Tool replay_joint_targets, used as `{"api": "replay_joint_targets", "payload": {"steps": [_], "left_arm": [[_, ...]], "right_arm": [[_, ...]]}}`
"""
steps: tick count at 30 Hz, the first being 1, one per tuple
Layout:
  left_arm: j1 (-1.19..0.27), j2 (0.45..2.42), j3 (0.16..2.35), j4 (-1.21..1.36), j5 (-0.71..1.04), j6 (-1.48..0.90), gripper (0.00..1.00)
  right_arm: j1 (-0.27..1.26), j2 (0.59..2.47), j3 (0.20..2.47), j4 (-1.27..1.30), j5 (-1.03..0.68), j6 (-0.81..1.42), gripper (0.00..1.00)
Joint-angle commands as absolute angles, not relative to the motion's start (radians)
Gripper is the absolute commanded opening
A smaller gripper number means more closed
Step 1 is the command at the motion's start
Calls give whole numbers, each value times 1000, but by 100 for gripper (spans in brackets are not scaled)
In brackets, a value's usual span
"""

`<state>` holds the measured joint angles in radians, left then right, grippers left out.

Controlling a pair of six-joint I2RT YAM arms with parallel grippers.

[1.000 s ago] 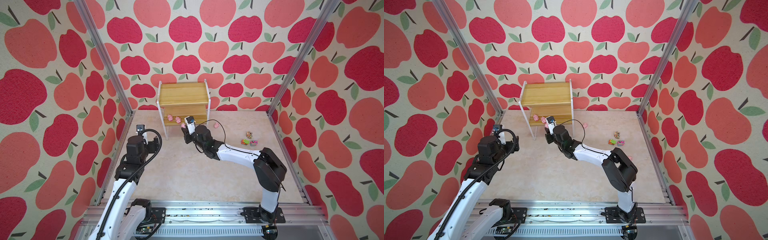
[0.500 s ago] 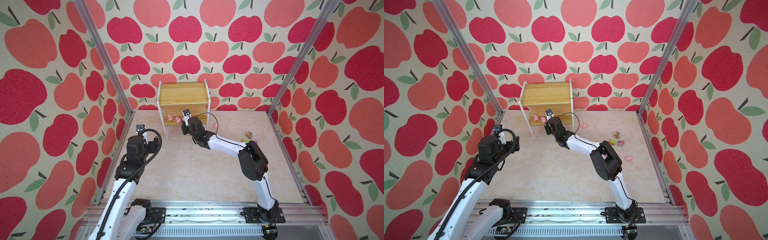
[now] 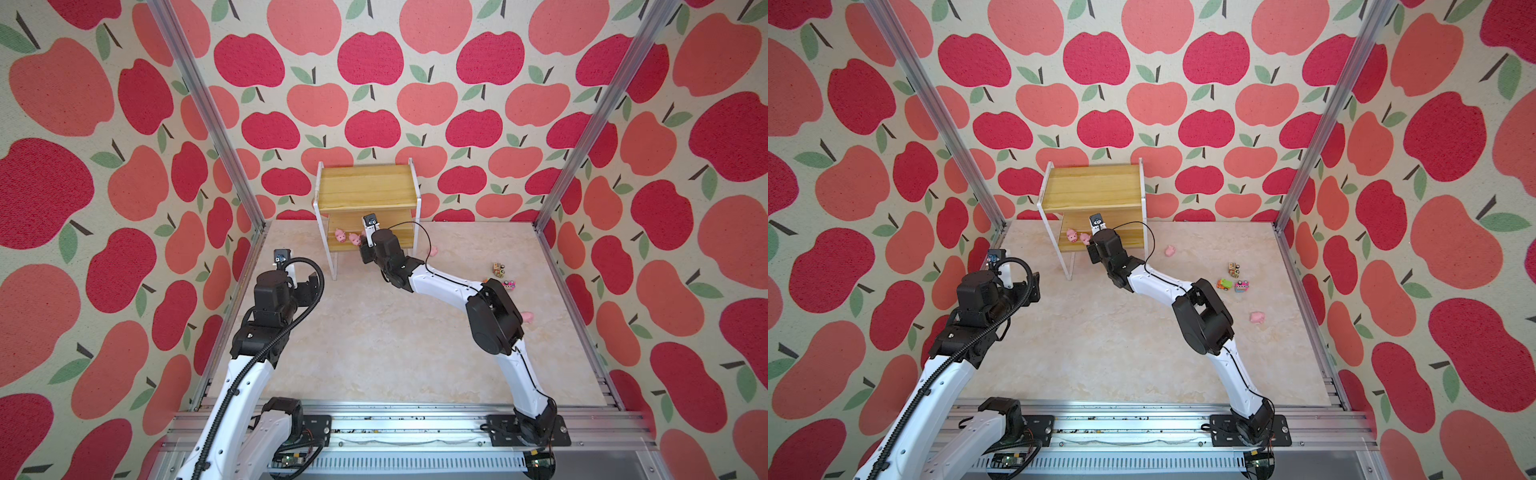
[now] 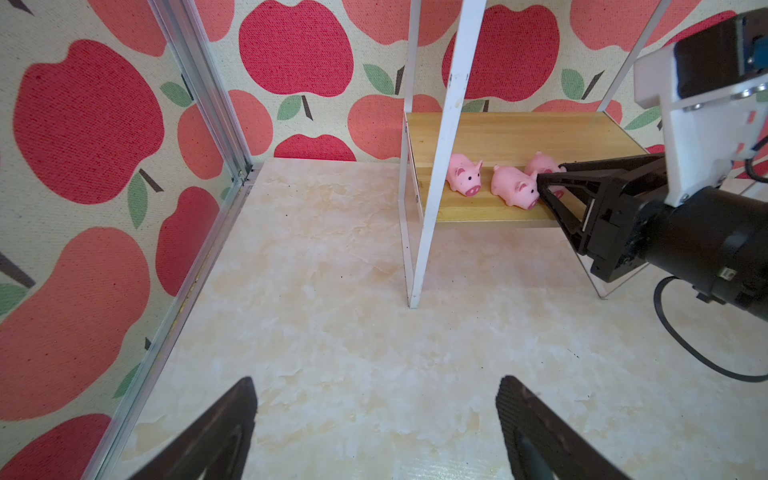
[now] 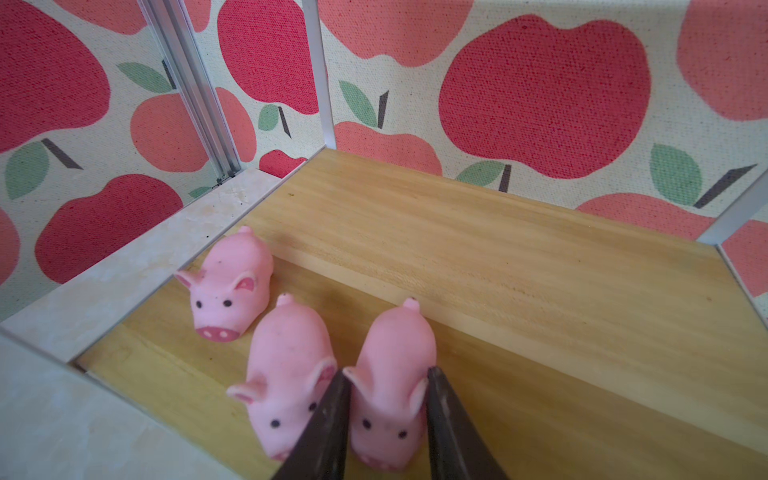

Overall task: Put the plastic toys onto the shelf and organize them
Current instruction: 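Open the right gripper to release the pig beside the other two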

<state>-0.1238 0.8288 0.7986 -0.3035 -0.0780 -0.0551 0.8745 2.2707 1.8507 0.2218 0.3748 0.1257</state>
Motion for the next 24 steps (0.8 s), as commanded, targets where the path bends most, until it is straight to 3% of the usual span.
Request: {"api": "replay_joint_targets", "payload": {"steps": [1, 5, 17, 24], "left_arm": [[-122, 831, 836, -320, -67, -66, 92], [-122, 831, 834, -321, -68, -66, 92], [-123, 831, 834, -321, -66, -66, 92], [-123, 833, 833, -319, -66, -66, 92]], "right_arm": [[862, 2301, 1896, 195, 388, 151, 35], [855, 2316, 1923, 184, 382, 160, 39], [856, 2179, 1770, 239, 375, 143, 65], [863, 2048, 1596, 299, 354, 125, 70]]}}
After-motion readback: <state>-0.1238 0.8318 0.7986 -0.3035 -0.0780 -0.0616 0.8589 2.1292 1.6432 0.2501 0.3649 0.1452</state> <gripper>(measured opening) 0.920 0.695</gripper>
